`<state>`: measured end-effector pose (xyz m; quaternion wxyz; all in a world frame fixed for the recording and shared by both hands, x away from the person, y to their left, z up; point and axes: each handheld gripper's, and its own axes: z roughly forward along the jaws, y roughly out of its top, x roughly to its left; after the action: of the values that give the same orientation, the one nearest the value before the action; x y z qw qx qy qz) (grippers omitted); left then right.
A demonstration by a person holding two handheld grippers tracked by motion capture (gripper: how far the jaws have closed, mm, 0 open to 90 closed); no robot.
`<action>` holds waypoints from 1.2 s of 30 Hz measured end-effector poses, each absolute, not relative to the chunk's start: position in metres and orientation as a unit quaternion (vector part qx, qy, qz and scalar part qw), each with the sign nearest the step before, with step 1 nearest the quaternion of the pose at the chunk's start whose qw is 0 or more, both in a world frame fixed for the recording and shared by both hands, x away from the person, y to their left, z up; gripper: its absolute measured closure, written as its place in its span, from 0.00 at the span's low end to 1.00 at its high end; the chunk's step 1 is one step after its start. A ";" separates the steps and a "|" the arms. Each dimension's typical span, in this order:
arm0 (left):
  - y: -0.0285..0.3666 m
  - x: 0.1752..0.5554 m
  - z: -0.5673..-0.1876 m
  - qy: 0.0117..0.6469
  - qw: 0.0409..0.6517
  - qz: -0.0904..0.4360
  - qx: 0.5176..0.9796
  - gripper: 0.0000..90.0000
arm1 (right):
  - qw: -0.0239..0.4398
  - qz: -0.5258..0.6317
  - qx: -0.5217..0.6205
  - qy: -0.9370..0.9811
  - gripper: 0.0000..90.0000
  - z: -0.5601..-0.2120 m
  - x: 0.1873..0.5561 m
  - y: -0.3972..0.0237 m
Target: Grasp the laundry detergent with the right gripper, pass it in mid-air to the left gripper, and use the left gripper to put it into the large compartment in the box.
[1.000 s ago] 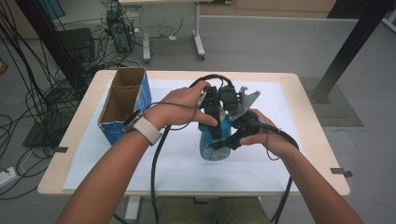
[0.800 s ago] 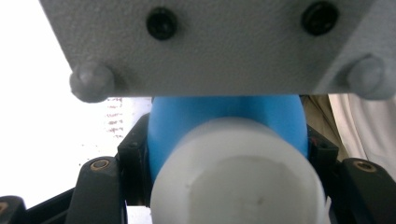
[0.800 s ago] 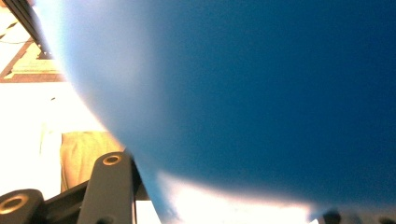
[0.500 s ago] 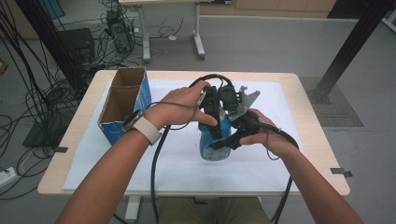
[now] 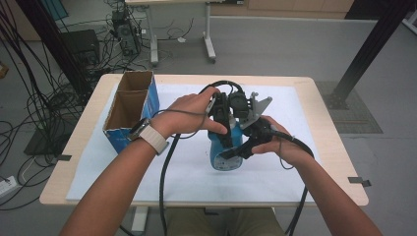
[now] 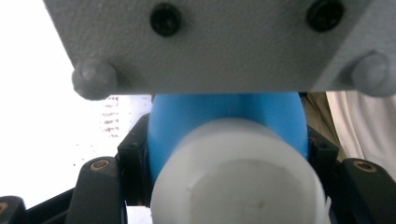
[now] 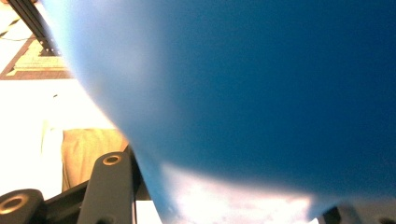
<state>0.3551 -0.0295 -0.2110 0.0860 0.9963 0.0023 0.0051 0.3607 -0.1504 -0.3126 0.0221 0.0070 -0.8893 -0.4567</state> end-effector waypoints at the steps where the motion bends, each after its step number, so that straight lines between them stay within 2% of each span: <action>1: -0.029 0.355 -0.211 0.002 0.087 0.005 0.996 0.41 | 0.022 -0.457 0.008 -0.889 0.49 -0.312 0.361 -0.150; 36: -0.028 0.355 -0.210 0.006 0.084 0.005 0.996 0.41 | 0.025 -0.457 0.011 -0.889 0.49 -0.312 0.362 -0.149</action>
<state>0.3554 -0.0280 -0.2102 0.0838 0.9965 0.0056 0.0053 0.3617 -0.1489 -0.3119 0.0246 0.0108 -0.8891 -0.4570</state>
